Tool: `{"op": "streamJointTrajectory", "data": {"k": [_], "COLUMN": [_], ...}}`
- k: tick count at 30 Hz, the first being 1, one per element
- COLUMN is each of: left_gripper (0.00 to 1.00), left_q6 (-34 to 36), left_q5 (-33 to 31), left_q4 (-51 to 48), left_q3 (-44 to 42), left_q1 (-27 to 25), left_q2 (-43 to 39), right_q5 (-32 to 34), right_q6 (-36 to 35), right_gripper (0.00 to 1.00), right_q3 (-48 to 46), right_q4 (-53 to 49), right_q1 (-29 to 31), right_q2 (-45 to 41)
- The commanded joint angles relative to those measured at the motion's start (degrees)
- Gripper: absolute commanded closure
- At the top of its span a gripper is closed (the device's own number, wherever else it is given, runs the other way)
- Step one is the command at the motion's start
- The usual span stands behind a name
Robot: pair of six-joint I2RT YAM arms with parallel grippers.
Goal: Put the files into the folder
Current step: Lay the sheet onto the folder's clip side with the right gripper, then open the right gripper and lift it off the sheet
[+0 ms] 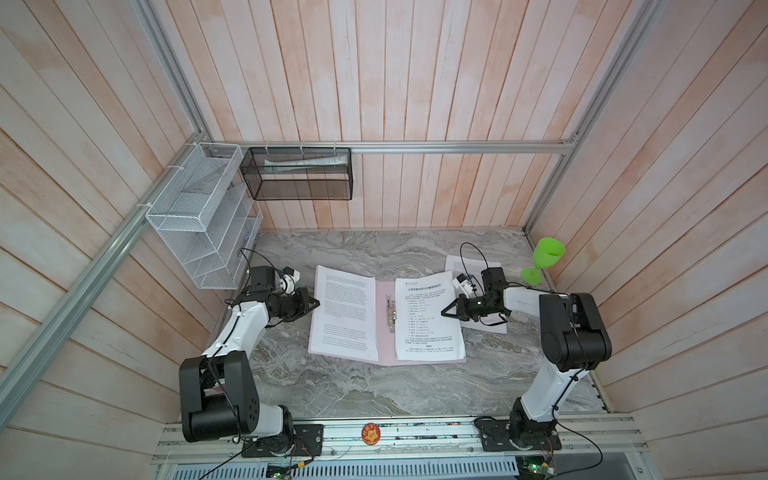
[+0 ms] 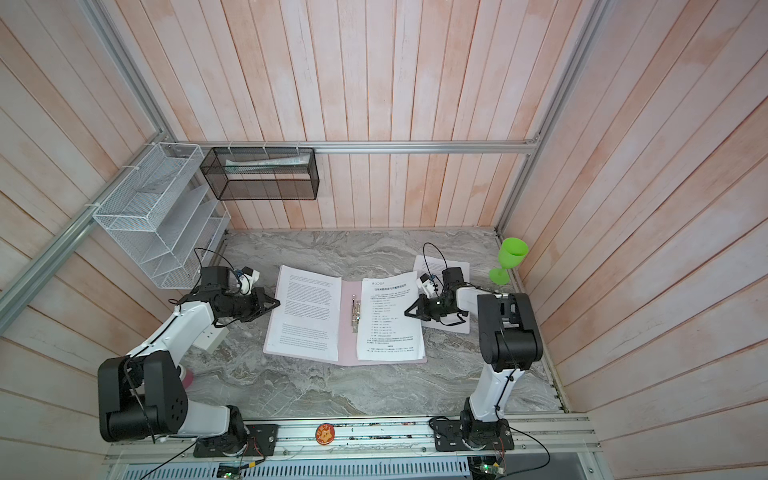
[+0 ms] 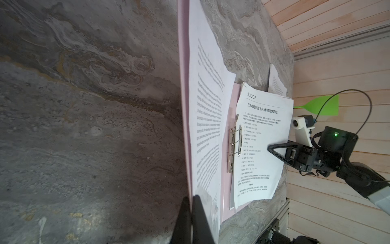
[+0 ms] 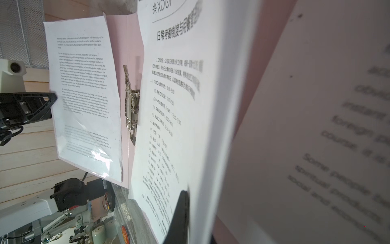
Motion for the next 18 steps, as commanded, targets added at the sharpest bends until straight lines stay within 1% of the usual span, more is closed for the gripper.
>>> {"op": "streamJointTrajectory", "data": {"k": [1,11,14,17,18], "left_gripper": [1.0,1.0,1.0,1.0,1.0], "left_q6": [1.3,1.2,1.3,1.3,1.3], "left_q5": [-0.3,-0.2,-0.1,-0.3,-0.4], "left_q4": [-0.7,-0.6,-0.6,-0.7,-0.7], "left_q3": [0.0,-0.1,-0.1,-0.1,-0.1], "left_q1": [-0.1,-0.1,-0.1,-0.1,-0.1], "left_q2": [-0.6,-0.7,-0.6,-0.7,-0.7], "right_q5": [-1.2,-0.2,0.7,2.0,2.6], "right_q6": [-2.5,-4.7,-4.3,-2.3,-1.2], "right_gripper": [1.0,1.0,1.0,1.0,0.92], "right_q3": [0.6,3.2,3.6,3.2,3.1], "right_q4": [-1.9,-4.7,-5.2,-4.6,-4.5], "right_q1": [0.5,2.0,2.1,2.6,2.6], "right_q2": [-0.6,0.8,1.2,1.3,1.4]}}
